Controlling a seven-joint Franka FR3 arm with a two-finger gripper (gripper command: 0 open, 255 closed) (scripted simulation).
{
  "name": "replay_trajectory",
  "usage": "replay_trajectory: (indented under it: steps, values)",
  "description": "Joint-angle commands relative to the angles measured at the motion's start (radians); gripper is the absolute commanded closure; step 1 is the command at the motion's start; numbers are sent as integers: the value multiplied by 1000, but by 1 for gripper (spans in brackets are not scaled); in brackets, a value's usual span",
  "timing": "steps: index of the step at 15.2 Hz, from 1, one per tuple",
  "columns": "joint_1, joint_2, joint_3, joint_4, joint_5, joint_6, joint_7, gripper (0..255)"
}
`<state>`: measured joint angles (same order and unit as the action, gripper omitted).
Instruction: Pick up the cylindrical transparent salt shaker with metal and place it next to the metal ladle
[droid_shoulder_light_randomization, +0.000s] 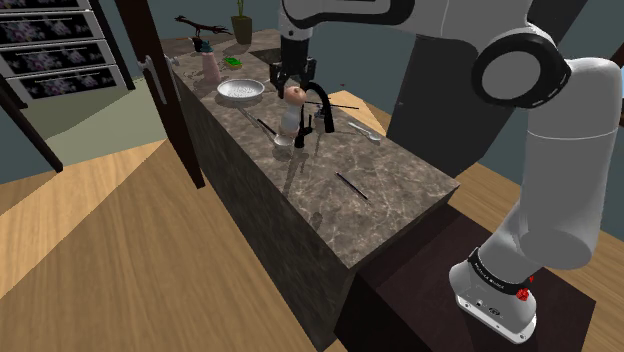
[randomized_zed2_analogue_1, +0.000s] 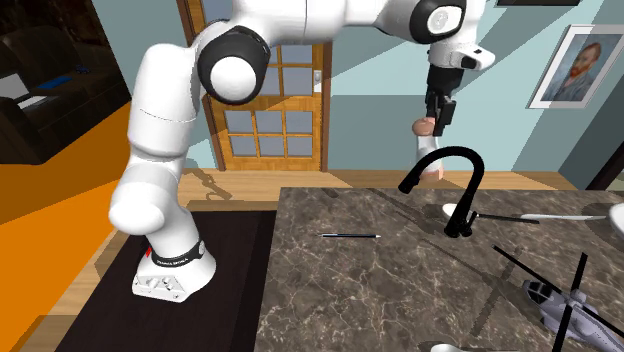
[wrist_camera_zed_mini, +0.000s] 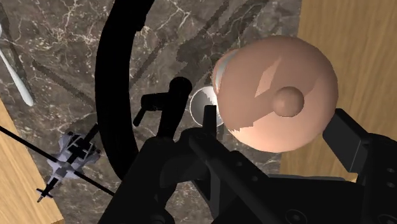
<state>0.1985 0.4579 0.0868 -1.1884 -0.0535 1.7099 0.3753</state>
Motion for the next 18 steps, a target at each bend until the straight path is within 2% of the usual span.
replay_trajectory:
  steps: [1,5,10,18]
  values:
    - [26,89,4,114,-11,-25,27,255]
    - [78,310,4,443,-28,-134,58,255]
    - [70,261,5,289,-26,-30,62,255]
    - [63,234,6,136,-26,97,67,255]
